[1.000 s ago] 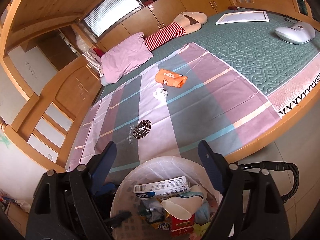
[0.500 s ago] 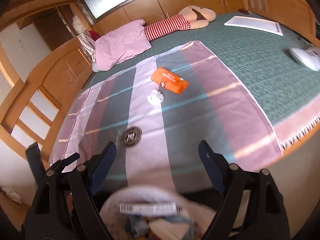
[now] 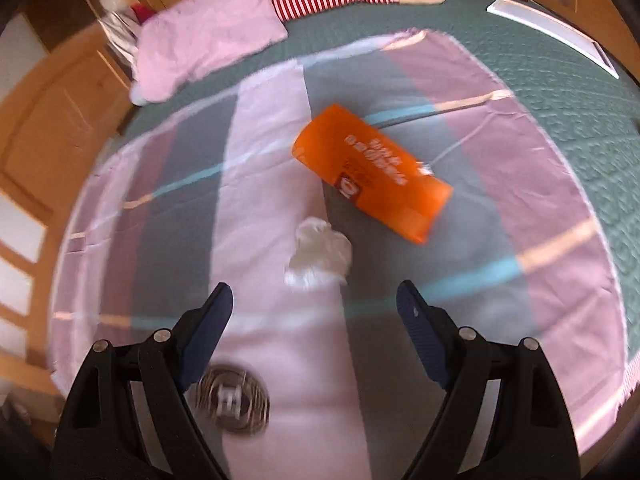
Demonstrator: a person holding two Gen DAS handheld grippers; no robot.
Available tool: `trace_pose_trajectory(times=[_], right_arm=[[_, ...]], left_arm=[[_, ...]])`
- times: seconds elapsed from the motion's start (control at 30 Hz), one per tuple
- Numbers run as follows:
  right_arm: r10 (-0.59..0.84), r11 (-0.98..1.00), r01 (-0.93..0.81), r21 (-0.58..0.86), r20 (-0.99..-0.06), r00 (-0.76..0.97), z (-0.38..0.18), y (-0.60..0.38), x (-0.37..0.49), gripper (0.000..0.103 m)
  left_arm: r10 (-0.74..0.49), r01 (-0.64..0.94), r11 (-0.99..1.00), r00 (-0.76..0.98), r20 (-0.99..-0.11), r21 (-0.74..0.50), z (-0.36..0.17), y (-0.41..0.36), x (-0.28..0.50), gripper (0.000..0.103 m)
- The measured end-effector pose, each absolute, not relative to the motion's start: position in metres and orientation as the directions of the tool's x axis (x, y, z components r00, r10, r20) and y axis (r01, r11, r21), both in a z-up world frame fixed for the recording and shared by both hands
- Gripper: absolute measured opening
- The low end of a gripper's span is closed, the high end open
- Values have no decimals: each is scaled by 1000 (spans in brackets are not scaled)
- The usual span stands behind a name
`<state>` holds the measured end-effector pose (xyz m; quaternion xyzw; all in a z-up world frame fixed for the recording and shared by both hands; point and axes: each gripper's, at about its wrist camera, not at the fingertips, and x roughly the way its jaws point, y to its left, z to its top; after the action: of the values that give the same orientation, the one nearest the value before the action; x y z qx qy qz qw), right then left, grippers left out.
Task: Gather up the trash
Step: 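Move both tools back over the bed toward the orange bag and tissue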
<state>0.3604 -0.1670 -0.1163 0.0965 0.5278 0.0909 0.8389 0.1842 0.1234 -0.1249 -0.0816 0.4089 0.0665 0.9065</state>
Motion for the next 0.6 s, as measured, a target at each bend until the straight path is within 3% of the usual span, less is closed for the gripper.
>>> trace_pose_trajectory(times=[0.07,0.1,0.3,0.47,0.5,0.6], right_arm=[[221,974,-41,224,-887,405,-135,-155,378,81],[207,977,-41,208,-894,398,-144,-150,385,75],[158,984,-134,116,-915,371,-164,-123,384,28],[498,841,-339,422,-849,179,-147,-94,349,25],[532,804,-392,446,-835,141,-141,-87,342,32],[494,825,-457,333,-819,294,-104,-96,337,88]], left_arm=[[73,-201,976,667,-741,-85,-122,127,184,94],[81,-208,975,665,-743,-79,-122,128,185,94],[78,-244,964,635,-769,-103,-127,139,190,94],[63,-294,943,619,-783,-156,-126,150,184,94],[57,-305,937,614,-787,-170,-127,153,183,94],[16,-336,914,592,-806,-229,-132,161,183,94]])
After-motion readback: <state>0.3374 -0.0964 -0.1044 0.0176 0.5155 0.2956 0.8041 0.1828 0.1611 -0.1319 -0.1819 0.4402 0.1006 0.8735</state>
